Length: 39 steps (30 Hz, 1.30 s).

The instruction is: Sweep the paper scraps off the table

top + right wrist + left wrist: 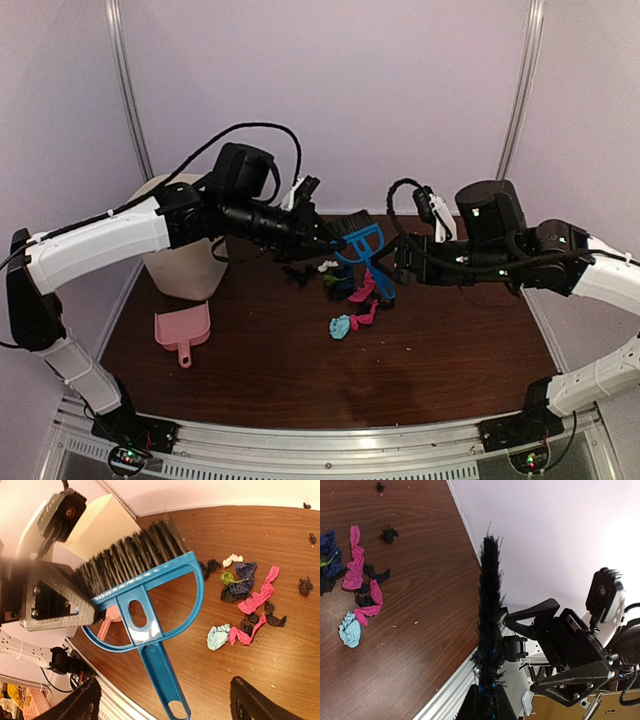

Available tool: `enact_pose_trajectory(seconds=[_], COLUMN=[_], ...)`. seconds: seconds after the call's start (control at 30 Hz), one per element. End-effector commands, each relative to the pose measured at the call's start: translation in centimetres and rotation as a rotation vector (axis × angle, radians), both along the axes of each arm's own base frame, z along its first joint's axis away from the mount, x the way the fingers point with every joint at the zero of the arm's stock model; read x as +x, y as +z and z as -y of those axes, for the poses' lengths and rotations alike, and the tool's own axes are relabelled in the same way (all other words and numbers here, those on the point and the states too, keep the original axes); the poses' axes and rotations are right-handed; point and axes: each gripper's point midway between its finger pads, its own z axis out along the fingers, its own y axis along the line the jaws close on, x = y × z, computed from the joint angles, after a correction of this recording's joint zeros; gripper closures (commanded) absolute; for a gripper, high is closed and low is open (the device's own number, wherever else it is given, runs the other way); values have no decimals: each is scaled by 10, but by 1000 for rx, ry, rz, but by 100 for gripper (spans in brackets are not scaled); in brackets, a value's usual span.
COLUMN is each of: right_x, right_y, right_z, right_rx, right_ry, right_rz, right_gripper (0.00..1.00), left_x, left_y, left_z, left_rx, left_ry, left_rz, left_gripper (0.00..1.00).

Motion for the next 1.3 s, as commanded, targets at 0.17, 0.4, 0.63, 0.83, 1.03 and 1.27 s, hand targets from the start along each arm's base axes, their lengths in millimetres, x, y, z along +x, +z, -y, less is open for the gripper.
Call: enact_pose_trajectory(seconds=[0.17,0.4,0.63,0.83,1.03,1.27], right_x=[25,33,37,40,43,42], right_y=[43,80,116,128,128,113], right_z=[27,36,43,52,51,83], right_rx=[258,511,653,726,810,992], right_ry=[-125,-137,-137,-164,-168,-211], right_rz=[20,37,99,125,107,109], right_gripper=[0,0,0,0,0,0], left_x=[6,11,15,19,19,23], left_y=[72,106,135,149,152,145], left_z=[-2,-3,-4,-10,-12,-12], left_rx=[-185,-280,-362,-402,-413,-407], left_ry=[45,80,95,116,119,129], left_rz=[164,228,267,286,294,283], left_gripper=[100,100,100,100,100,100])
